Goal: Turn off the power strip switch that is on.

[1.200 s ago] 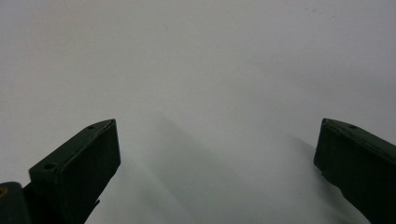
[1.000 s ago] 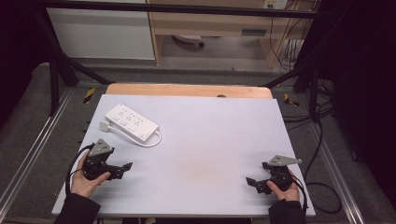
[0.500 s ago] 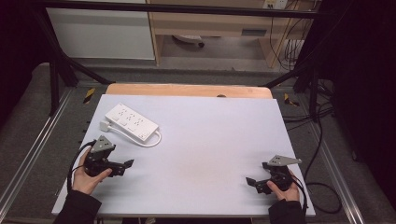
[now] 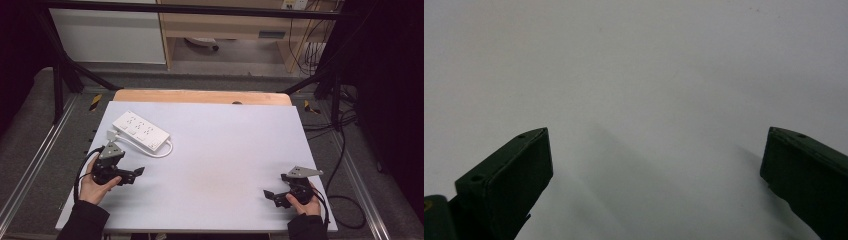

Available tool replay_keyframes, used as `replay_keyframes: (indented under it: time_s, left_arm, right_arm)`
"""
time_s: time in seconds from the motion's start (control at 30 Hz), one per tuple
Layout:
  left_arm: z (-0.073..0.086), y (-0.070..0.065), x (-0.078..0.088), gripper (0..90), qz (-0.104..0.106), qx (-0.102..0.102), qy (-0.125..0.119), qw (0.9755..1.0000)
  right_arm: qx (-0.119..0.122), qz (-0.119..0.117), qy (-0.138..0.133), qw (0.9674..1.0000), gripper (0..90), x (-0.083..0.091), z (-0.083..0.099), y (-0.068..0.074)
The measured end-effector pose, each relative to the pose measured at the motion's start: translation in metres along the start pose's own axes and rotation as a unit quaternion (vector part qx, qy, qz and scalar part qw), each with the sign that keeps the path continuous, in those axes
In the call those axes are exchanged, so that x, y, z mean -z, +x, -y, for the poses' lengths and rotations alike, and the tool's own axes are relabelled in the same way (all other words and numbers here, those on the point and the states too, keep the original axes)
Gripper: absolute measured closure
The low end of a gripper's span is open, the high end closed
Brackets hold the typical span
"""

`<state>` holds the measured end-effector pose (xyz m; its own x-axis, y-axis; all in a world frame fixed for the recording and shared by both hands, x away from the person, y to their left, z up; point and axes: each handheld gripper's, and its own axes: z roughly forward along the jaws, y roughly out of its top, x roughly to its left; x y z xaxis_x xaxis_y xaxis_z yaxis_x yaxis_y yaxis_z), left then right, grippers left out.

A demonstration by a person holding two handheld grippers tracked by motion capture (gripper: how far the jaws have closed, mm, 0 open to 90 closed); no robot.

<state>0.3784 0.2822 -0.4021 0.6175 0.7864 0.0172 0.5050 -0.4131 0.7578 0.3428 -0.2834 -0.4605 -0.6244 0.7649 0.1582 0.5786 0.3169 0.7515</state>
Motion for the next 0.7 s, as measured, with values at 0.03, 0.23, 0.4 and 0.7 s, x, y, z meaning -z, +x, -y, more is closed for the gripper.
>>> replay_keyframes:
  time_s: [0.03, 0.23, 0.4, 0.7]
  left_arm:
    - [-0.001, 0.000, 0.000, 6.1, 0.001, 0.002, -0.001, 1.0000]
    - [-0.004, 0.002, -0.002, 6.2, -0.002, 0.003, -0.003, 1.0000]
    - [-0.007, 0.004, -0.004, 6.2, -0.006, 0.000, -0.001, 1.0000]
    - [-0.014, 0.007, -0.008, 6.5, -0.009, 0.002, -0.001, 1.0000]
  right_arm:
    - [0.000, 0.000, 0.000, 1.0000, 1.0, 0.000, 0.000, 0.000]
    - [0.001, 0.000, 0.000, 1.0000, 1.0, 0.000, 0.000, 0.000]
    - [0.002, 0.000, 0.000, 1.0000, 1.0, 0.000, 0.000, 0.000]
    - [0.001, 0.001, 0.001, 1.0000, 1.0, 0.000, 0.000, 0.000]
